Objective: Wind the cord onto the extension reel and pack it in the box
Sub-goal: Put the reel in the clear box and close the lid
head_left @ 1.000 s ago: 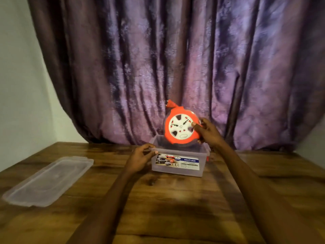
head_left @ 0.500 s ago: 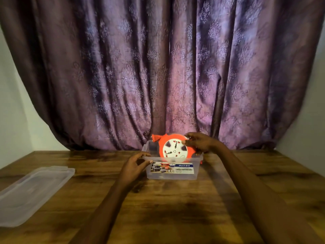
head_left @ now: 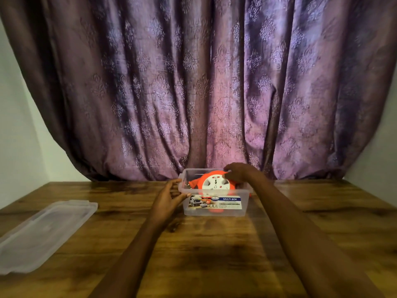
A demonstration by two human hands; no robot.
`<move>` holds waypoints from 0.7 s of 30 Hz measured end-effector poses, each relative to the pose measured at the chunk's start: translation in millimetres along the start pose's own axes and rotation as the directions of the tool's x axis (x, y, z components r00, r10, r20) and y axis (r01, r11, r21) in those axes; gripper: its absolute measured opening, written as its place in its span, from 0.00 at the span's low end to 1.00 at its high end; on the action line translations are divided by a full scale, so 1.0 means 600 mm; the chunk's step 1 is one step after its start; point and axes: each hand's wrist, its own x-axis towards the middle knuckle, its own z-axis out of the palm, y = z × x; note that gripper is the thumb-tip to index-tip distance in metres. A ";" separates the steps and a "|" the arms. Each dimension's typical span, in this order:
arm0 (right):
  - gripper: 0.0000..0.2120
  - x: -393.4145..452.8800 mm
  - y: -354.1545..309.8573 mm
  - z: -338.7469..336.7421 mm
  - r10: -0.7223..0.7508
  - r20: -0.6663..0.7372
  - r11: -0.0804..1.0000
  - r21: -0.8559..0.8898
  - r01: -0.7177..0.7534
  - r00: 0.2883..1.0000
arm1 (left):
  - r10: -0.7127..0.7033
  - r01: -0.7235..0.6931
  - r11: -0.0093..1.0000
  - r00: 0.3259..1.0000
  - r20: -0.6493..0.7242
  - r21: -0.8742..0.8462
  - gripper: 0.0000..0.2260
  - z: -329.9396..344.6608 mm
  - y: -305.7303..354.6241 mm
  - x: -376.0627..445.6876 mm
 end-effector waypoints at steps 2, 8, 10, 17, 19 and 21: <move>0.25 -0.001 -0.006 0.008 0.001 -0.044 0.996 -0.088 -0.005 0.999 | 0.000 0.000 1.000 1.000 -0.002 0.009 0.23 0.000 0.000 -0.001; 0.20 -0.009 -0.008 0.033 0.020 -0.179 0.984 -0.171 -0.051 0.984 | -0.026 0.027 0.999 1.000 0.010 -0.019 0.25 0.002 0.002 -0.003; 0.18 -0.014 -0.010 0.032 0.000 -0.238 0.994 -0.104 -0.026 0.971 | -0.013 0.012 1.000 0.999 0.040 0.027 0.26 -0.002 0.008 -0.006; 0.13 -0.056 -0.095 0.061 -0.247 -0.530 0.935 0.089 0.342 0.811 | 0.069 0.099 0.721 0.975 -0.213 0.685 0.24 -0.121 0.004 -0.030; 0.14 -0.068 -0.134 0.079 -0.395 -0.560 0.885 -0.021 0.465 0.728 | 0.053 0.276 0.492 0.937 -0.345 0.826 0.23 -0.171 0.000 -0.040; 0.15 -0.073 -0.170 0.098 -0.499 -0.565 0.835 -0.112 0.539 0.657 | -0.055 0.472 0.295 0.877 -0.478 0.831 0.25 -0.215 0.003 -0.059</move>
